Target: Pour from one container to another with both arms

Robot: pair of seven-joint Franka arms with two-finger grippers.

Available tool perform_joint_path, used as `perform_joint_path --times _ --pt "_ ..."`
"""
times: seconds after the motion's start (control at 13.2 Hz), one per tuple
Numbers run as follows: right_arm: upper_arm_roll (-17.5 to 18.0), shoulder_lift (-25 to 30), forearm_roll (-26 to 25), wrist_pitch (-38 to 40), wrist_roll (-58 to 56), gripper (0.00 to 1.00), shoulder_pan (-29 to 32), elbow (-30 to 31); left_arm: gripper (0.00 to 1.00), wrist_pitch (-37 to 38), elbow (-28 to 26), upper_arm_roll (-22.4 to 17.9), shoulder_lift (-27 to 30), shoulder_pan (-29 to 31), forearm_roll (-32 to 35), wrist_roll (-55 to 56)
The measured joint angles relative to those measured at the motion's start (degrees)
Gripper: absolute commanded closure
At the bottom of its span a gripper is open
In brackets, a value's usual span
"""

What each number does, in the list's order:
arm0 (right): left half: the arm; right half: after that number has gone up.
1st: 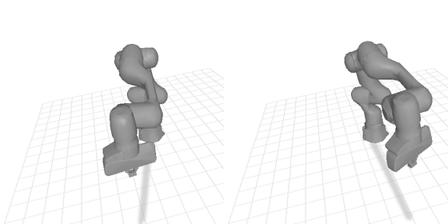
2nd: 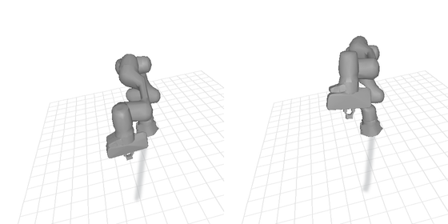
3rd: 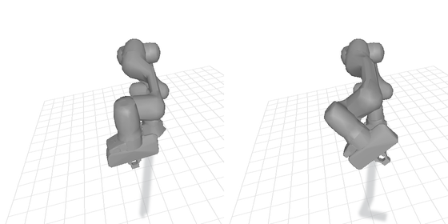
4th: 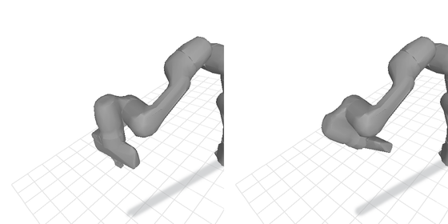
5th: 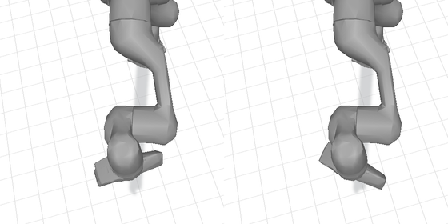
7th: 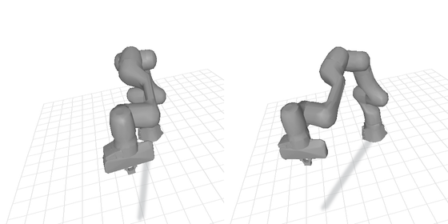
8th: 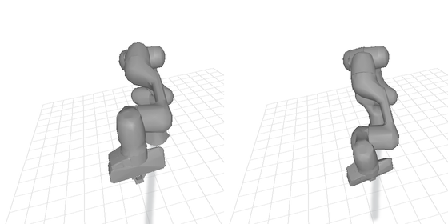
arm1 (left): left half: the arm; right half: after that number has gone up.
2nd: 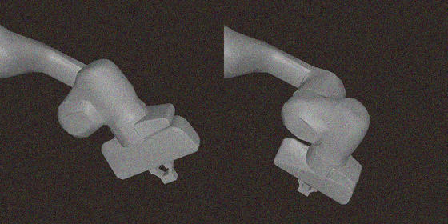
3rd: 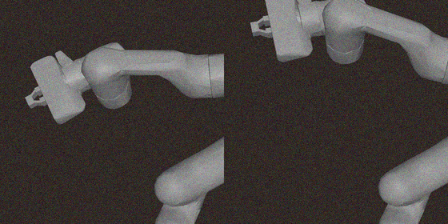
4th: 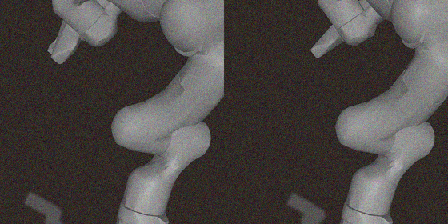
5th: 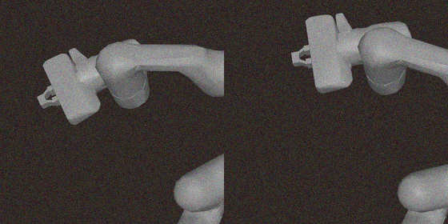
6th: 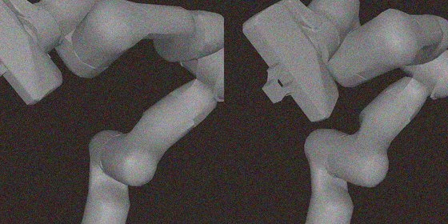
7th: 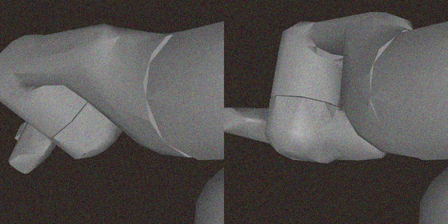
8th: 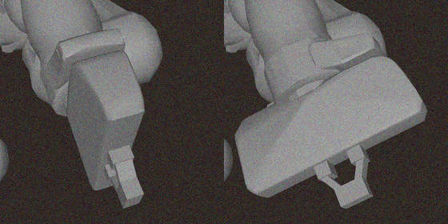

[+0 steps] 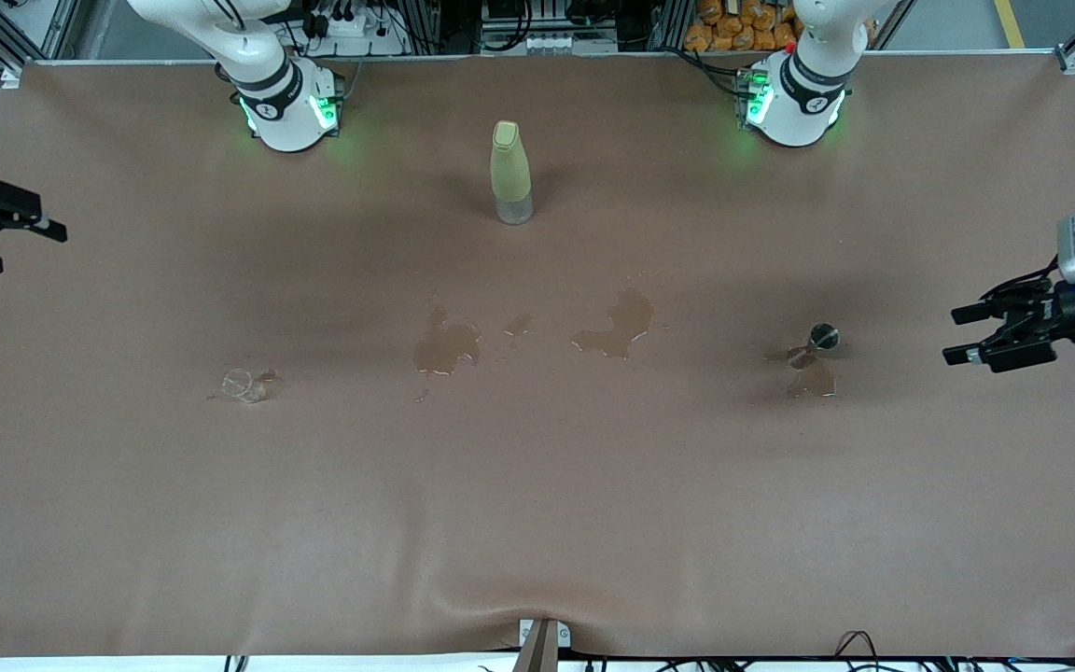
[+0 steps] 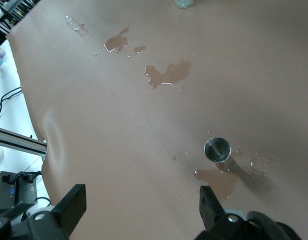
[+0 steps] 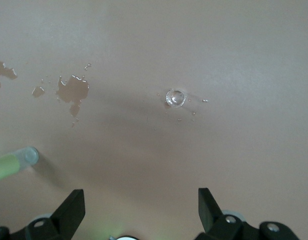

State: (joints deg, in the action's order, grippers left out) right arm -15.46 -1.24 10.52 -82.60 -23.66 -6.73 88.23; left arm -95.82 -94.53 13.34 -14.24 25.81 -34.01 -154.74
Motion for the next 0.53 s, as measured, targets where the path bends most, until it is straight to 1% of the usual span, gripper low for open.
perform_joint_path --times 0.15,0.3,0.38,0.46,0.53 --pt "4.8 1.62 -2.31 0.62 6.07 0.0 0.93 -0.15 0.0 -0.41 -0.03 0.04 1.44 -0.64 0.1 0.07" --pt "10.8 2.47 -3.93 1.18 9.44 0.0 4.9 -0.15 0.0 -1.92 -0.07 0.54 2.77 -1.46 0.11 2.71" --pt "13.74 2.62 -5.38 1.2 9.97 0.0 7.37 -0.18 0.0 -2.66 -0.11 1.08 3.35 -1.73 0.11 6.46" --pt "15.67 2.65 -6.88 1.2 10.09 0.0 9.08 -0.32 0.0 -3.22 -0.16 1.79 3.78 -1.91 0.12 12.11" --pt "16.52 2.65 -8.02 1.19 10.11 0.0 9.9 -0.55 0.0 -3.61 -0.19 2.48 4.0 -2.04 0.21 19.0"
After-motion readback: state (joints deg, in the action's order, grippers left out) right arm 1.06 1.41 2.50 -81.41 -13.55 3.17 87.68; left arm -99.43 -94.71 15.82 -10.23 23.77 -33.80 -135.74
